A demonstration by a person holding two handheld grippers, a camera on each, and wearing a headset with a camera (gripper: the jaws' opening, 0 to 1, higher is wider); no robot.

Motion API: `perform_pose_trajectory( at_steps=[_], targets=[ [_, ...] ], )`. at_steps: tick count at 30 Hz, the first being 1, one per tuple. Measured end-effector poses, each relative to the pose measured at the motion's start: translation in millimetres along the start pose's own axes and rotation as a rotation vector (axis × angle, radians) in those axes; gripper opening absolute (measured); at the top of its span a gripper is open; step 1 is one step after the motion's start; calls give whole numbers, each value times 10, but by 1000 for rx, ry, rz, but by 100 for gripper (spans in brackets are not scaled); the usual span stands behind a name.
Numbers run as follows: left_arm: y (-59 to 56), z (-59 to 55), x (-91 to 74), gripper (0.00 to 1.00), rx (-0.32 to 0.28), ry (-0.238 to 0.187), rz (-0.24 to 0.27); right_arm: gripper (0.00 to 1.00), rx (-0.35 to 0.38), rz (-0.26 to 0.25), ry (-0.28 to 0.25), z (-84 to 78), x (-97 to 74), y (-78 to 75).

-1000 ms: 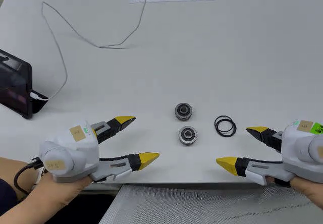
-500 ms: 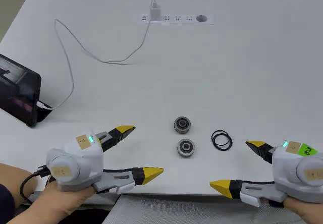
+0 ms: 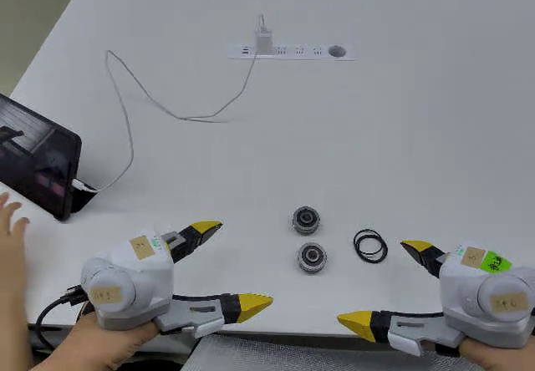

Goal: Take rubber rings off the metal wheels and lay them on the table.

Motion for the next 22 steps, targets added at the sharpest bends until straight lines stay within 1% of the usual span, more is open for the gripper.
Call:
perform_pose_trajectory(
  at_steps=[5, 11, 22],
  targets=[
    [-16, -14, -13, 81, -2, 1, 3, 93, -6, 2, 2, -9, -10, 7],
    [-28, -1, -5, 80, 4, 5, 3, 93, -7, 2, 6, -17, -29, 5],
    [9, 20, -31, 80, 12, -2, 26, 92, -4, -10, -5, 6, -39, -22]
  ],
)
Point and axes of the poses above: the centre of the closed fingertips' face, and the gripper's own axes: x roughly forward along the fingers, y roughly to its left, z roughly out of its top, the point moved 6 cm from there along -x, roughly backward along the fingers, and after that the axes turned 4 degrees about -y, right-handed, at the moved point
